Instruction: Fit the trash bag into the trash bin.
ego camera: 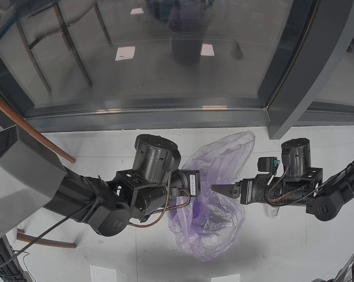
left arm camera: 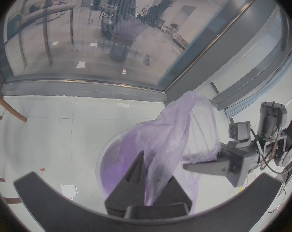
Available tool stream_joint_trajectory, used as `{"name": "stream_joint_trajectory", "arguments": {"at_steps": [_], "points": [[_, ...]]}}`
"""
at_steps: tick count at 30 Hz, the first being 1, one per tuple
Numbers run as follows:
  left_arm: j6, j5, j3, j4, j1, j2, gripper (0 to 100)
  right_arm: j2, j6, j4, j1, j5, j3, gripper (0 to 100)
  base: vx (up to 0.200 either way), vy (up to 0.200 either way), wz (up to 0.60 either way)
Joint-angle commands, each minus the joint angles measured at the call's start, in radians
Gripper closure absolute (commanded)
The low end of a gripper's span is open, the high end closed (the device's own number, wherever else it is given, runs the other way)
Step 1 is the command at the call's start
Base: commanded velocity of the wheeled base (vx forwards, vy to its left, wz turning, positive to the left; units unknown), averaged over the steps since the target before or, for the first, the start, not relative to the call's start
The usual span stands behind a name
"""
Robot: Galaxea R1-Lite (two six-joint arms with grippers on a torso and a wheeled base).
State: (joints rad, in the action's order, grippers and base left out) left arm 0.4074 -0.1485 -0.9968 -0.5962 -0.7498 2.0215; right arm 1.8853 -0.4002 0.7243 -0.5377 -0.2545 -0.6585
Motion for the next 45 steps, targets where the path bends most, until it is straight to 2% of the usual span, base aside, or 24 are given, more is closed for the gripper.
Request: {"name": "stream_joint_trajectory", "arguments": {"at_steps": [1, 7, 12, 15, 19, 20, 23, 26, 30, 36, 37, 38, 41, 45], "points": [[0.001, 0.0, 0.006, -0.001, -0.002, -0.003, 100, 0.08, -0.003, 0.041, 0.005, 0.001, 0.005, 100, 0.0, 0.0, 0.0], [-0.002, 0.001, 0.009, 0.006, 0.001, -0.006, 100, 0.097, -0.003, 0.049, 0.042, 0.001, 0.002, 100, 0.0, 0.0, 0.0], [-0.009, 0.007, 0.073, 0.016, 0.102, 0.003, 100, 0.055, 0.001, 0.038, 0.17, -0.005, 0.063, 100, 0.0, 0.0, 0.0], [-0.009, 0.01, 0.112, 0.016, 0.148, 0.013, 100, 0.049, 0.003, 0.038, 0.22, -0.005, 0.106, 100, 0.0, 0.0, 0.0], [-0.012, 0.014, 0.168, 0.009, 0.181, 0.028, 100, 0.049, 0.046, 0.046, 0.278, -0.005, 0.175, 100, 0.0, 0.0, 0.0], [-0.012, 0.01, 0.213, 0.006, 0.179, 0.028, 100, 0.057, 0.095, 0.05, 0.301, -0.005, 0.217, 100, 0.0, 0.0, 0.0], [-0.01, 0.009, 0.265, -0.001, 0.176, 0.031, 100, 0.077, 0.153, 0.053, 0.306, -0.003, 0.263, 100, 0.0, 0.0, 0.0], [-0.009, 0.004, 0.296, -0.053, 0.176, 0.048, 100, 0.1, 0.161, 0.053, 0.297, -0.002, 0.27, 100, 0.0, 0.0, 0.0], [-0.024, 0.006, 0.363, -0.221, 0.179, 0.128, 100, 0.127, 0.161, 0.061, 0.263, 0.001, 0.272, 100, 0.0, 0.0, 0.0], [-0.101, 0.0, 0.408, -0.445, 0.185, 0.27, 100, 0.25, 0.161, 0.224, 0.26, 0.014, 0.261, 100, 0.0, 0.0, 0.0], [-0.101, 0.0, 0.408, -0.445, 0.185, 0.27, 100, 0.25, 0.161, 0.224, 0.26, 0.014, 0.261, 100, 0.0, 0.0, 0.0], [-0.104, -0.005, 0.415, -0.501, 0.185, 0.302, 100, 0.29, 0.161, 0.293, 0.26, 0.021, 0.266, 100, 0.0, 0.0, 0.0], [-0.113, -0.019, 0.42, -0.562, 0.185, 0.353, 100, 0.359, 0.161, 0.386, 0.263, 0.024, 0.267, 100, 0.0, 0.0, 0.0], [-0.134, -0.02, 0.418, -0.61, 0.205, 0.393, 100, 0.4, 0.162, 0.432, 0.26, 0.026, 0.27, 100, 0.0, 0.0, 0.0]]}}
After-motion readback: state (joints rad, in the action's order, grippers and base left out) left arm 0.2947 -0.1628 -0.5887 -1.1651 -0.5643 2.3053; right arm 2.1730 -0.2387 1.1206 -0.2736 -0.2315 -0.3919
